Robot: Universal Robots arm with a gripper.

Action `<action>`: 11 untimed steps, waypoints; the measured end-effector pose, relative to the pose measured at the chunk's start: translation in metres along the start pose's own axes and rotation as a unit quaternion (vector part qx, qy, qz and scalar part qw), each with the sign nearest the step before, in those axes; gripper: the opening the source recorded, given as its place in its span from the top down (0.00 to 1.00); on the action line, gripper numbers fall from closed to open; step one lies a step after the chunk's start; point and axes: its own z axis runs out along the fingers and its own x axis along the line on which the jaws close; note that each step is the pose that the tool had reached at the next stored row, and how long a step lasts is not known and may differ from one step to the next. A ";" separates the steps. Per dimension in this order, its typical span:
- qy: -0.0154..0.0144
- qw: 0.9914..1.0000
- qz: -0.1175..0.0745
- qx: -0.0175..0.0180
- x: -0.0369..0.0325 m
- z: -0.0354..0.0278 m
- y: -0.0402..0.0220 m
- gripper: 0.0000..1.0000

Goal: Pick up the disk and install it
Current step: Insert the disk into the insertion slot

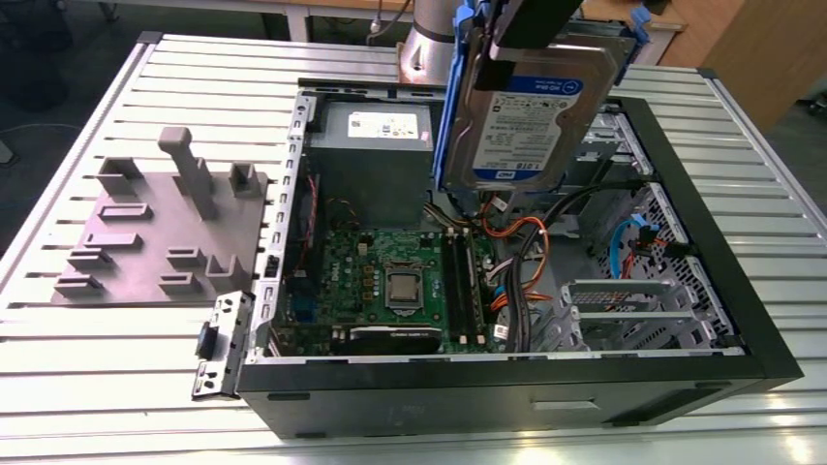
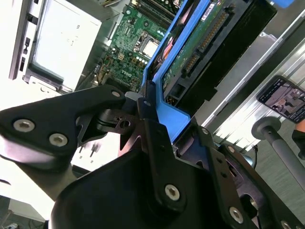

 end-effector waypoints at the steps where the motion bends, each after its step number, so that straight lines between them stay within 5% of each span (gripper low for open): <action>1: 0.000 1.000 0.000 0.000 0.0013 0.0002 0.0000 0.63; 11: 0.000 1.000 0.000 0.000 0.0050 0.0008 -0.0087 0.63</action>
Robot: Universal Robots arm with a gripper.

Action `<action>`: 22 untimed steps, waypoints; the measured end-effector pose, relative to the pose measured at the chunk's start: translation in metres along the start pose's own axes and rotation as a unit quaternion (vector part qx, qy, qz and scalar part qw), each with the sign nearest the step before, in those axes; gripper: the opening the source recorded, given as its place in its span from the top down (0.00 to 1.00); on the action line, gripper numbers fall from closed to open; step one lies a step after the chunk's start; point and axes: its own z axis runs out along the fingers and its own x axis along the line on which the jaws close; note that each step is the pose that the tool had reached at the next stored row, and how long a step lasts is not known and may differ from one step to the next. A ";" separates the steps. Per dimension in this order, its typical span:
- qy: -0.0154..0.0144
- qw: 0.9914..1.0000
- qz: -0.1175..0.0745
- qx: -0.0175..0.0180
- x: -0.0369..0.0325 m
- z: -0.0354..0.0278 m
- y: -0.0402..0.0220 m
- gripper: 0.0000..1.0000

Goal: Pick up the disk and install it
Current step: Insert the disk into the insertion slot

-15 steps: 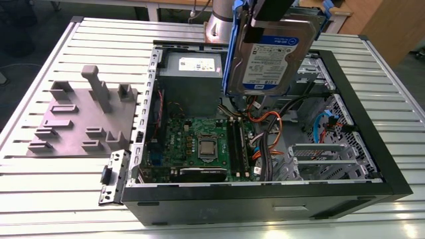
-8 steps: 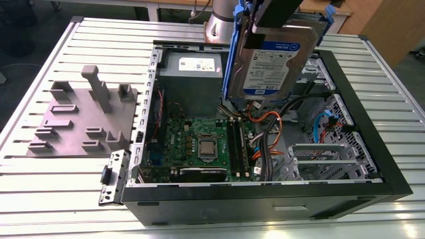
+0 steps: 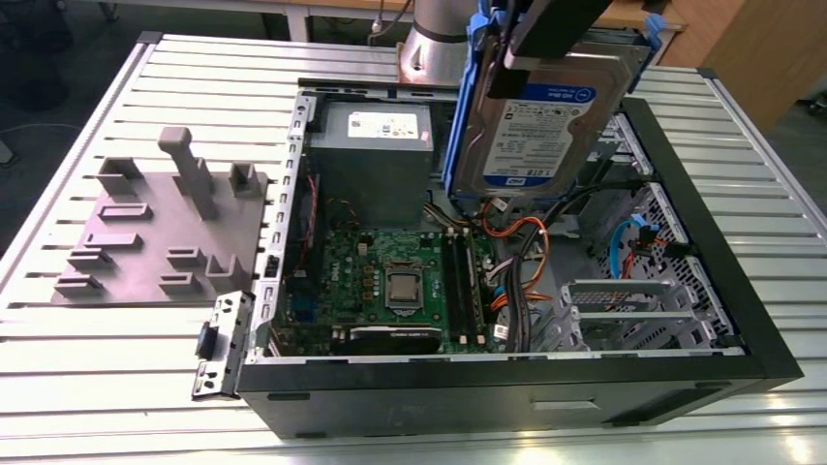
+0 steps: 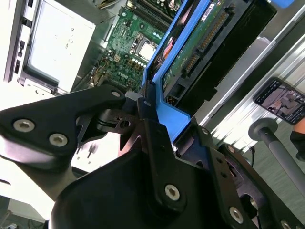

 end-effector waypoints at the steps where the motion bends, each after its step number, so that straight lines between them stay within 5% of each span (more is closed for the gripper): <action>1: 0.000 1.000 0.000 0.000 0.0000 0.0000 -0.0009 0.63; 12: 0.000 1.000 0.000 0.000 0.0136 0.0020 -0.0028 0.63; 22: 0.000 1.000 0.000 0.000 0.0178 0.0025 -0.0032 0.63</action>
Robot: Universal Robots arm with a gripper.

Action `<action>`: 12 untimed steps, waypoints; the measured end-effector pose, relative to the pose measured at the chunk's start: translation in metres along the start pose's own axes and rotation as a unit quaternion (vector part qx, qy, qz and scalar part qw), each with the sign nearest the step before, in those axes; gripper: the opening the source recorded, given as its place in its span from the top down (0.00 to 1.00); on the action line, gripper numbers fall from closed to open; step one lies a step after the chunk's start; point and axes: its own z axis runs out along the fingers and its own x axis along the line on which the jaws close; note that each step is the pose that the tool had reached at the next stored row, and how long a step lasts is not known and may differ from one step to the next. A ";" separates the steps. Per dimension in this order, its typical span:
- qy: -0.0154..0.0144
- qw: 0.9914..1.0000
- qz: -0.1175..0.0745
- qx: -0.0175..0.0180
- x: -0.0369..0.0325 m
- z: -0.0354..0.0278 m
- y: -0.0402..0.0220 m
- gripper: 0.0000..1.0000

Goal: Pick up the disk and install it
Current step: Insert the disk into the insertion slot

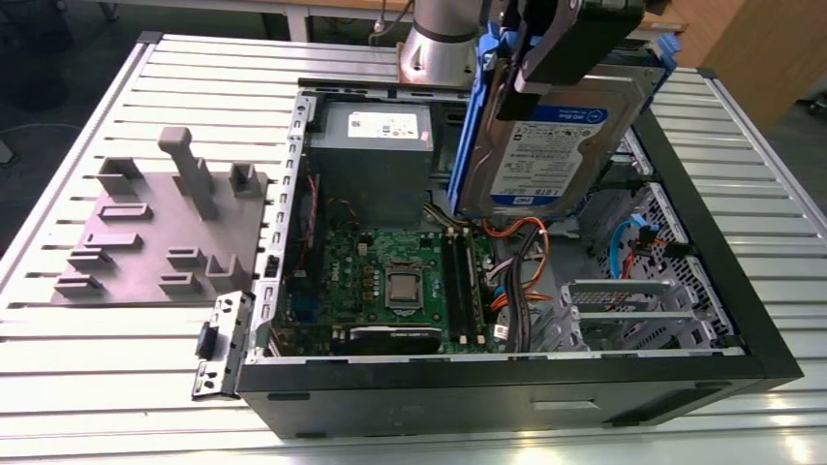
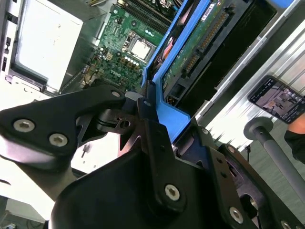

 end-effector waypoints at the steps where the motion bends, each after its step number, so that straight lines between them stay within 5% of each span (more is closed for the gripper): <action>1: 0.000 1.000 0.000 0.000 0.0020 0.0003 -0.0002 0.63; 8: 0.000 1.000 0.000 0.000 0.0167 0.0037 -0.0038 0.63; 12: 0.000 1.000 0.000 0.000 0.0192 0.0051 -0.0100 0.63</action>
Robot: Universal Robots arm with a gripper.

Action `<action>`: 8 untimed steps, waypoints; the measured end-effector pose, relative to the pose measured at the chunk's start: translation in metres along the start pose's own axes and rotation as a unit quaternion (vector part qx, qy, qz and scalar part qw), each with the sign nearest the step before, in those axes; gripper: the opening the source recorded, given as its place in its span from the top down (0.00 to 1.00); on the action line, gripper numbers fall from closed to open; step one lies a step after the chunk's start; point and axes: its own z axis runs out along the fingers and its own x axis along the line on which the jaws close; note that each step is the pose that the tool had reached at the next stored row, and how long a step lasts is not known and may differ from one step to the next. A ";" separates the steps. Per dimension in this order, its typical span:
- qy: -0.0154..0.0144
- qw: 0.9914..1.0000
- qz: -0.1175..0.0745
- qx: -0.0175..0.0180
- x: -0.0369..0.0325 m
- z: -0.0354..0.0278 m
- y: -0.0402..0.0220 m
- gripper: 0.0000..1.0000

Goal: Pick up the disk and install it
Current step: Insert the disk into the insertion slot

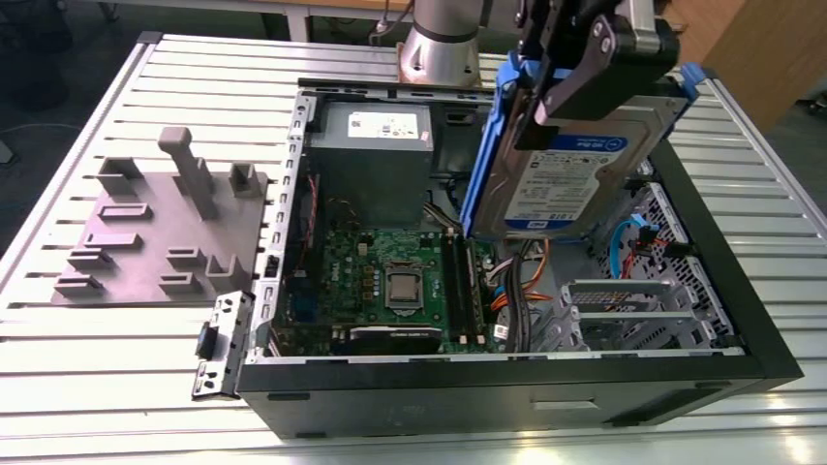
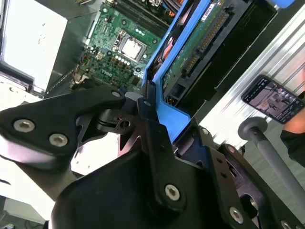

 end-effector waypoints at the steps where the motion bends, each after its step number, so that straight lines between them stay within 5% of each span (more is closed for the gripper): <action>1: 0.000 1.000 0.000 0.000 0.0003 0.0002 -0.0022 0.63; 8: 0.000 1.000 0.000 0.000 0.0015 0.0023 -0.0131 0.63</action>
